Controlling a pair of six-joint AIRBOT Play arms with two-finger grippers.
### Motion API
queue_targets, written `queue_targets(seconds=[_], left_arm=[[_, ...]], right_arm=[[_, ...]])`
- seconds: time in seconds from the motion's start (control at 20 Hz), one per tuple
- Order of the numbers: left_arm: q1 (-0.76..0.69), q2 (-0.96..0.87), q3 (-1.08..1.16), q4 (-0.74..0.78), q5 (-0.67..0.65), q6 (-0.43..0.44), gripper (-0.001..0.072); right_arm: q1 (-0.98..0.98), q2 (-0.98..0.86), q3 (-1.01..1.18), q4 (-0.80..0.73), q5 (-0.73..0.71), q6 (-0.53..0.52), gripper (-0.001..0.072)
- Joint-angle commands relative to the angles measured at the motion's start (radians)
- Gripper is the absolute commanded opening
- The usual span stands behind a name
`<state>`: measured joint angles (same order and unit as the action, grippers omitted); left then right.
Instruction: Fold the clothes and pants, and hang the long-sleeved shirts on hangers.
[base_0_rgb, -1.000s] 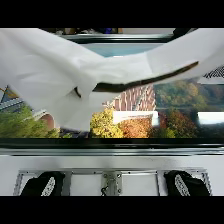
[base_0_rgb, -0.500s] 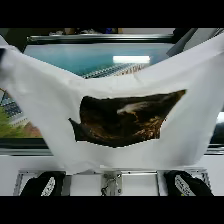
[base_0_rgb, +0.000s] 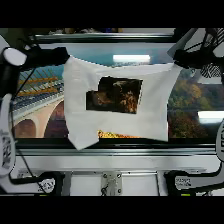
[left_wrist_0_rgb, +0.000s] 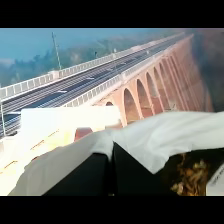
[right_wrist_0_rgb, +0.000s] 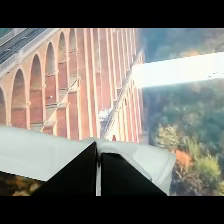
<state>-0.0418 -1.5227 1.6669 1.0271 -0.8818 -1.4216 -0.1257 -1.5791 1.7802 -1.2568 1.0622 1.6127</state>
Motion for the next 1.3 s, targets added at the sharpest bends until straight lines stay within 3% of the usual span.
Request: queue_targets(seconds=[0.0, 0.2, 0.35, 0.5, 0.7, 0.85, 1.05, 1.25], left_arm=[[-0.008, -0.251, 0.194, -0.002, -0.078, 0.018, 0.0009], [-0.008, -0.323, 0.296, -0.001, -0.183, 0.003, 0.0009], [0.023, -0.239, 0.3, 0.001, -0.175, -0.06, 0.0007], [0.073, -0.002, 0.3, 0.0, -0.162, -0.06, 0.0008], [0.093, 0.385, 0.298, 0.002, -0.217, -0.056, 0.0008], [0.093, 0.672, 0.21, 0.002, -0.172, -0.048, 0.0008], [0.094, 0.977, -0.023, 0.003, 0.014, -0.049, 0.0008], [0.094, 1.081, -0.16, -0.002, 0.063, -0.065, 0.0008]], right_arm=[[0.006, -0.079, -0.001, -0.016, -0.089, 0.019, 0.0008], [0.006, -0.066, -0.001, -0.015, -0.052, 0.018, 0.0007], [0.007, 0.025, 0.0, -0.015, -0.067, -0.018, 0.0006], [0.007, 0.234, 0.006, -0.015, -0.134, -0.111, 0.0007], [0.007, 0.537, 0.006, 0.031, -0.167, -0.114, 0.0007], [0.007, 0.702, 0.006, 0.085, -0.164, -0.113, 0.0006], [0.007, 0.83, 0.006, 0.09, -0.134, -0.094, 0.0006], [0.007, 0.832, 0.006, 0.09, -0.05, -0.046, 0.0006]])
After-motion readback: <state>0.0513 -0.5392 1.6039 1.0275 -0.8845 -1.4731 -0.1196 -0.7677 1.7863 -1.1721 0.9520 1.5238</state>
